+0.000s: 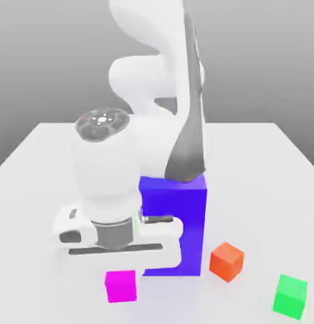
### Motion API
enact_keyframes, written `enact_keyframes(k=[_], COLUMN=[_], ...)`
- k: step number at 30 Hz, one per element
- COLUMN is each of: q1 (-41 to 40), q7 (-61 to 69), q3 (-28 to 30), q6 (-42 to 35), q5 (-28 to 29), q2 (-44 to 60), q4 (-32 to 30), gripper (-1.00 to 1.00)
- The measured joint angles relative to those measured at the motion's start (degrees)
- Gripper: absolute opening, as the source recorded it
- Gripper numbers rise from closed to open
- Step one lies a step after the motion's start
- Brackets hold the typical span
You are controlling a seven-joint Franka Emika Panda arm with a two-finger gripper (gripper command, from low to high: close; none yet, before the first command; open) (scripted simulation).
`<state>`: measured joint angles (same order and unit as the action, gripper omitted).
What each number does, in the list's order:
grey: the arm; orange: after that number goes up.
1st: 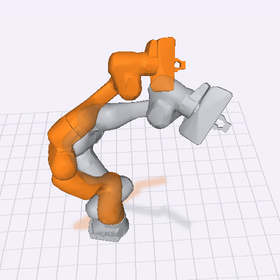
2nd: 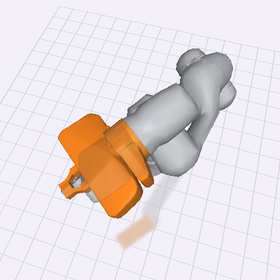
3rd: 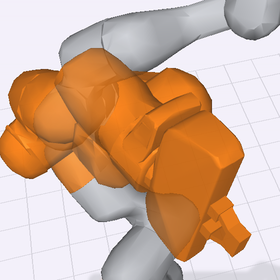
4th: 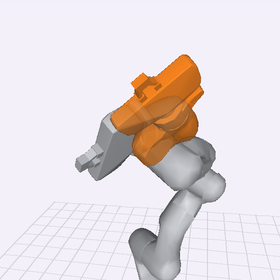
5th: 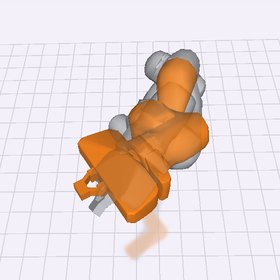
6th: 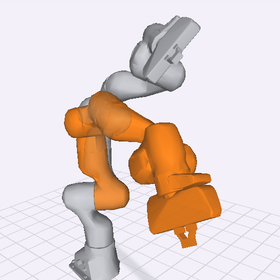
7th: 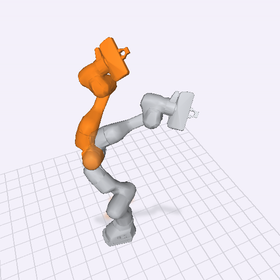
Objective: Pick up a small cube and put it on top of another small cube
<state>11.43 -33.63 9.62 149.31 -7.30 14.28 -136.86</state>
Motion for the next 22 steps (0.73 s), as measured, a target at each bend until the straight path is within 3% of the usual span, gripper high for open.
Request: enact_keyframes(k=[8,12,13,19,22], q1=[15.2,18.3,18.5,18.5,18.6], q7=[-17.3,-20.8,-20.9,-21.0,-21.2], q3=[-7.4,-8.8,-8.9,-8.9,-8.8], q6=[-2.0,3.8,4.9,5.4,1.8], q5=[5.6,6.6,6.6,6.7,6.8], q2=[-1.5,5.2,6.4,7.0,3.1], q4=[2.1,3.3,3.4,3.4,3.2], gripper=[-1.0,-1.0,1.0,1.0,1.0])
